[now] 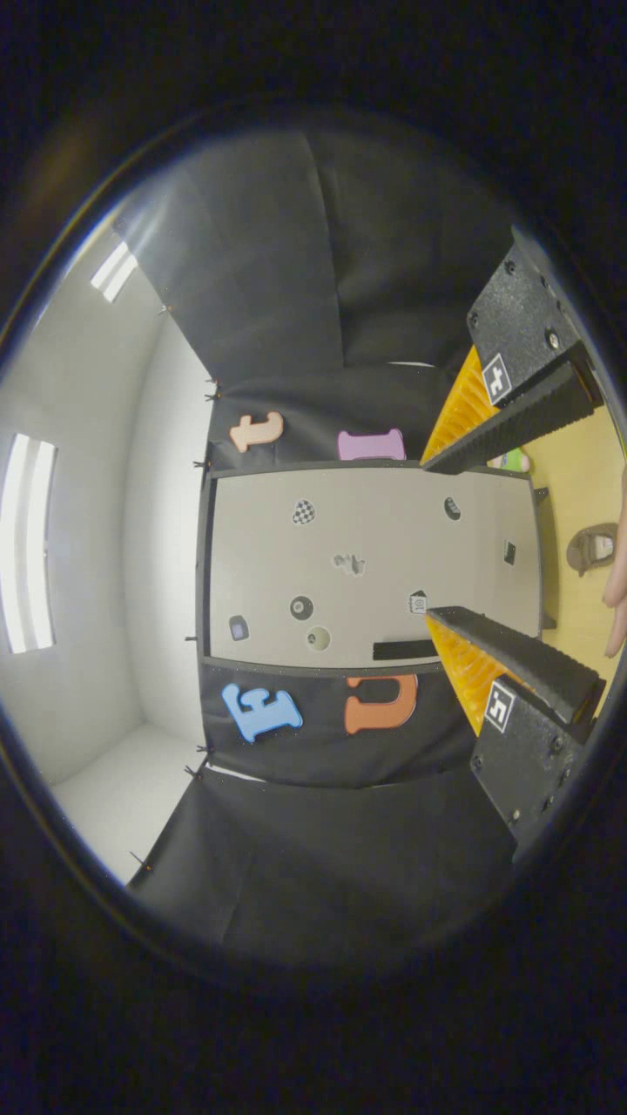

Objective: Open the shoe cabinet door, grab the shoes and put them into the shoe cabinet, then close the shoe cabinet door.

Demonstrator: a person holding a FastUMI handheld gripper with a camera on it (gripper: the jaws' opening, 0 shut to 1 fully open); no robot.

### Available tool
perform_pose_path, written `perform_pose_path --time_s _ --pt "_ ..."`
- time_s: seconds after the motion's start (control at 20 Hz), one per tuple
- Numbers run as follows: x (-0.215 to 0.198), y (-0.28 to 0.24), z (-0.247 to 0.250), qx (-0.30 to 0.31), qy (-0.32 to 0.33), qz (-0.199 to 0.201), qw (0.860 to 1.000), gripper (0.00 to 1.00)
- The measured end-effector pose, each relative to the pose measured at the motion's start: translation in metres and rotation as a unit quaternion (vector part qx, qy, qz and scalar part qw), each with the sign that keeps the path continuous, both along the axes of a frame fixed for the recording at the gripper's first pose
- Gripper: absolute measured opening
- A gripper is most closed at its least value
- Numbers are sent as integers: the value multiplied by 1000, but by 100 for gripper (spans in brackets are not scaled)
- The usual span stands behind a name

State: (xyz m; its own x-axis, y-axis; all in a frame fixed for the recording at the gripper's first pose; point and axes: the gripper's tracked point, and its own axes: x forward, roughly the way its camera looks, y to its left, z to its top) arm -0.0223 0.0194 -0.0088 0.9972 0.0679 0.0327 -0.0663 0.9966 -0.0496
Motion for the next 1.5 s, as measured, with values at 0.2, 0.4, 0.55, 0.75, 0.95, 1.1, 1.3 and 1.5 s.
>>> perform_pose_path --time_s 0.2,0.4,0.55,0.75,0.95,1.1,1.3,1.5 --pt "19 10 -8 0 10 10 1000 100" --pt "54 33 -26 -9 32 33 999 100" --pt "89 66 -43 -4 51 72 996 100" --pt "151 101 -58 -2 69 91 994 100" --pt "207 135 -65 9 81 110 991 99" --pt "232 168 -71 28 94 156 983 100" --pt "258 177 -80 15 99 140 985 99" --pt "280 172 -83 9 107 97 990 84"
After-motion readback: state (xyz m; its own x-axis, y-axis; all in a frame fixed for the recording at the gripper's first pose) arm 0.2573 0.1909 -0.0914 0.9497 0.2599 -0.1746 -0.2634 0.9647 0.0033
